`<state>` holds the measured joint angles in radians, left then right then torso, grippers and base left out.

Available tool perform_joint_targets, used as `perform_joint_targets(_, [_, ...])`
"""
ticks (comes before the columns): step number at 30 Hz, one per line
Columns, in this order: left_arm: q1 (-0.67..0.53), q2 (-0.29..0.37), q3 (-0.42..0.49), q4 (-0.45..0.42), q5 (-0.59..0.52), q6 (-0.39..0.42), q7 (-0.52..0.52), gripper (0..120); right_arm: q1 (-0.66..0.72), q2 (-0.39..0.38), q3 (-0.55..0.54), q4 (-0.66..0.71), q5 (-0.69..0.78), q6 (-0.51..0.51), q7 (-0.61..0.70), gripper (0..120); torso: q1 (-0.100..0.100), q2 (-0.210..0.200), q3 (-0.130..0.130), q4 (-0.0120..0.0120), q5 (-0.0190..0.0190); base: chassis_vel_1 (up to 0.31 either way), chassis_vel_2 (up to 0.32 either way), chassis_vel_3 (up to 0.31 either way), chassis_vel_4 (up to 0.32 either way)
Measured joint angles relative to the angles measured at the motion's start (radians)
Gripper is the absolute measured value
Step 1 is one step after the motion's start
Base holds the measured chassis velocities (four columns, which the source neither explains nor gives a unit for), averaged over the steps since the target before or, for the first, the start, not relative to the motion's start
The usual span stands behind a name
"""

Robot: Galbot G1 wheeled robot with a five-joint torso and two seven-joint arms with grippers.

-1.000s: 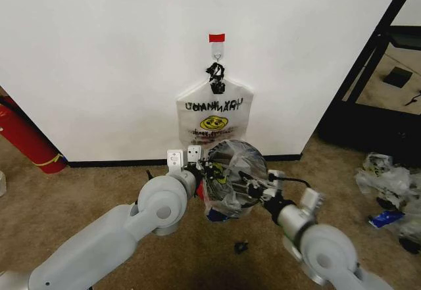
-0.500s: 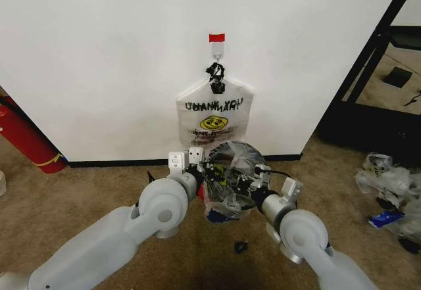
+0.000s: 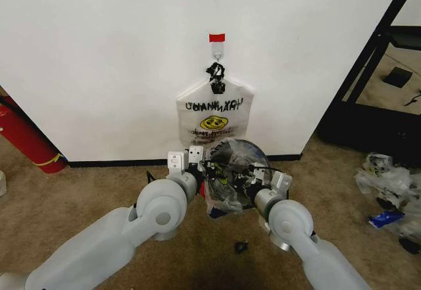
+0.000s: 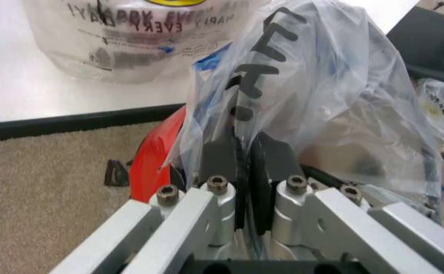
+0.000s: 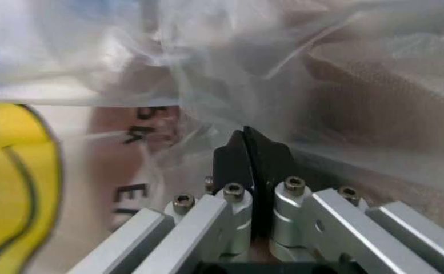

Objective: Pick up the garbage bag from the wall and place it over the trash bin.

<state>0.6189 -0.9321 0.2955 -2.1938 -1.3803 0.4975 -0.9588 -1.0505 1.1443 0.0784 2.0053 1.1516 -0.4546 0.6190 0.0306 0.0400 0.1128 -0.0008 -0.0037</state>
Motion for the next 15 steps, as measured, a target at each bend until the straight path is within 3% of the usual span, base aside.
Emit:
perform_joint_targets(10, [0.012, 0.012, -0.001, -0.021, 0.011, -0.002, 0.014, 0, 0.015, 0.013, 0.020, -0.042, -0.016, 0.014, 0.016, 0, 0.000, 0.000, 0.000, 0.0001, 0.0001, 0.000, 0.000, 0.000, 0.000])
perform_joint_targets(15, [0.015, 0.015, 0.001, -0.020, 0.021, -0.002, 0.018, 0, 0.004, 0.006, 0.018, 0.009, 0.006, -0.001, 0.031, 0, 0.000, 0.000, 0.000, 0.0002, 0.0001, 0.000, 0.000, 0.000, 0.000])
